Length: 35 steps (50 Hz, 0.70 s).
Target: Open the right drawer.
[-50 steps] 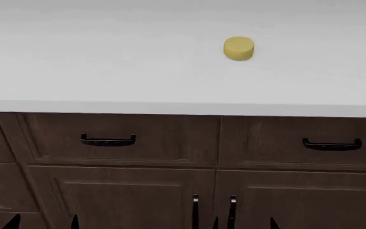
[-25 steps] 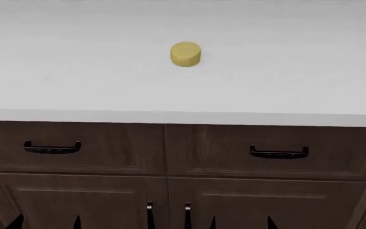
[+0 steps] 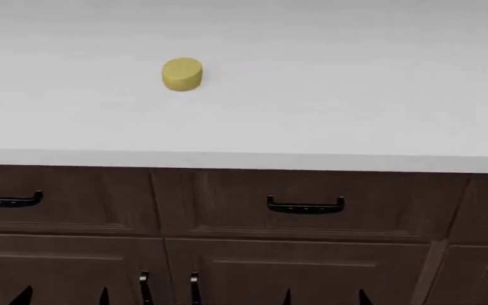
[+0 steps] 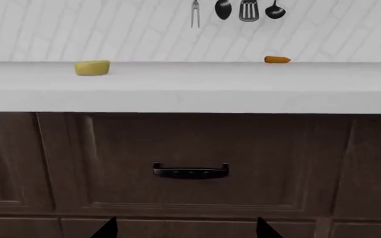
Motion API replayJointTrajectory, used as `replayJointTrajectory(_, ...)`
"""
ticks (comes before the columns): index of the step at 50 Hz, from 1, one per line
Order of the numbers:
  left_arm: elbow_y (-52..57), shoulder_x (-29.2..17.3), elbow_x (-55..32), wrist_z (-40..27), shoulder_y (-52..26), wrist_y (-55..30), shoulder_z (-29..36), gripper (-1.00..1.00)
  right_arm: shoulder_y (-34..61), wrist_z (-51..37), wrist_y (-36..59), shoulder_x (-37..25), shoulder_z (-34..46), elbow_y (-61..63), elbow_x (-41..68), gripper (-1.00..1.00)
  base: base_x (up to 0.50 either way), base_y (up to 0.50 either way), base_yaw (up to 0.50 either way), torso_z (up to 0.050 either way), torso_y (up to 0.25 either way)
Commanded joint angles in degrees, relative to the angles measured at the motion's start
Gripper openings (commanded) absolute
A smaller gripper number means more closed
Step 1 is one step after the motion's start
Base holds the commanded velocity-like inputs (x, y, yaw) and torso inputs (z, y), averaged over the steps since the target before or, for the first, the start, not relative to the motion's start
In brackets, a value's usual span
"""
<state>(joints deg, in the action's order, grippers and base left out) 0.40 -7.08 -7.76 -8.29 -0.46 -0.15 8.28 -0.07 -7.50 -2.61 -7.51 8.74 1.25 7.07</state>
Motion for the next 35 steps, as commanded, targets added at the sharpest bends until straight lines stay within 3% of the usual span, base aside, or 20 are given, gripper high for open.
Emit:
replayJointTrajectory(1,-0.02,-0.51,-0.66,-0.73,-0.08,-0.07,0.33,1.00,0.05,-0.84,0.16,-0.39,0.74,0.05,0.02,1.00,0.00,0.00,0.00,0.000,0.000)
replayJointTrajectory(19,0.50,-1.51,-2.32,0.51,0.30,2.06,1.54,1.00,0.61,-1.42,0.08,-0.86,1.21,-0.98,1.32,1.00,0.00,0.00,0.00,0.000,0.000)
replayJointTrajectory(35,0.28,-2.16,-3.00,0.38,-0.05,1.66,2.33,1.00,0.80,-2.07,0.11,-1.32,1.72,-1.09,2.04,1.00,0.00,0.00,0.00,0.000,-0.250)
